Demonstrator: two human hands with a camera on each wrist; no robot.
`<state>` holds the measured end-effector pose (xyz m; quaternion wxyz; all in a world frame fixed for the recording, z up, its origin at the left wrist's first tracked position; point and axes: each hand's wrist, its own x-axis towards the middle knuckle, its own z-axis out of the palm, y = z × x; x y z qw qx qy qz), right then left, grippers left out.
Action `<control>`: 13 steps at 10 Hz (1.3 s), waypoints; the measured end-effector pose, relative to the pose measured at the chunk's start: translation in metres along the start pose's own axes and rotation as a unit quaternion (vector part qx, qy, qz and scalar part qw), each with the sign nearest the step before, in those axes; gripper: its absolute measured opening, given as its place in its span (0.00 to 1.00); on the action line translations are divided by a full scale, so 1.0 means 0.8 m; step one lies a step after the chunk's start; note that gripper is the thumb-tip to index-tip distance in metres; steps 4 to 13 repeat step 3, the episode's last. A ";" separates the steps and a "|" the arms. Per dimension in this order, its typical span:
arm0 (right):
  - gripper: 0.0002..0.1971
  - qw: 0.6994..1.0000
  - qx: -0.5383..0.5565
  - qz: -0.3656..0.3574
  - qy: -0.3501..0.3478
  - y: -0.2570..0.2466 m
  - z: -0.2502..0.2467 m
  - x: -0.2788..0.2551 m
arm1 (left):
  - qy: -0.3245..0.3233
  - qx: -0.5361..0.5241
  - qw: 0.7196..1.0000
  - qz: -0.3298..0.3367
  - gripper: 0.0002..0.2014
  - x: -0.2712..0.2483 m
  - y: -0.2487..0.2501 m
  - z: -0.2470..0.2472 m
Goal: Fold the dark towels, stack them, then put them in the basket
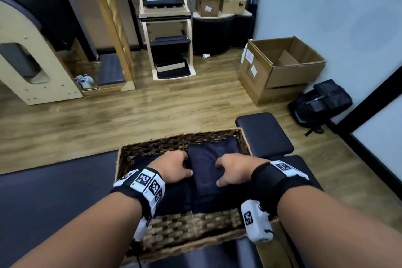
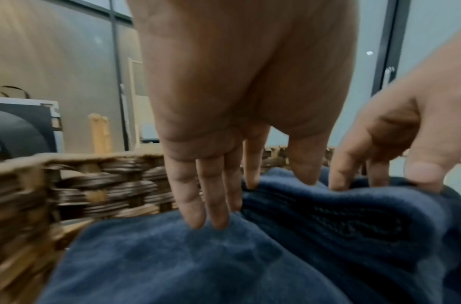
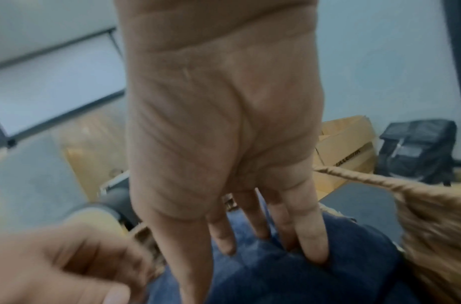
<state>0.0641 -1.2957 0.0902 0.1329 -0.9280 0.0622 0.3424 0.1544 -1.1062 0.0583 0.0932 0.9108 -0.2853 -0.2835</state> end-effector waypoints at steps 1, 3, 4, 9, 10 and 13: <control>0.27 0.998 0.027 -0.016 0.062 0.011 0.001 -0.024 | 0.015 0.004 0.999 -0.031 0.19 -0.033 -0.015 -0.004; 0.24 0.980 0.077 -0.034 0.177 0.028 0.025 -0.080 | 0.057 0.042 0.996 -0.061 0.14 -0.125 -0.028 0.001; 0.24 0.980 0.077 -0.034 0.177 0.028 0.025 -0.080 | 0.057 0.042 0.996 -0.061 0.14 -0.125 -0.028 0.001; 0.24 0.980 0.077 -0.034 0.177 0.028 0.025 -0.080 | 0.057 0.042 0.996 -0.061 0.14 -0.125 -0.028 0.001; 0.24 0.980 0.077 -0.034 0.177 0.028 0.025 -0.080 | 0.057 0.042 0.996 -0.061 0.14 -0.125 -0.028 0.001; 0.24 0.980 0.077 -0.034 0.177 0.028 0.025 -0.080 | 0.057 0.042 0.996 -0.061 0.14 -0.125 -0.028 0.001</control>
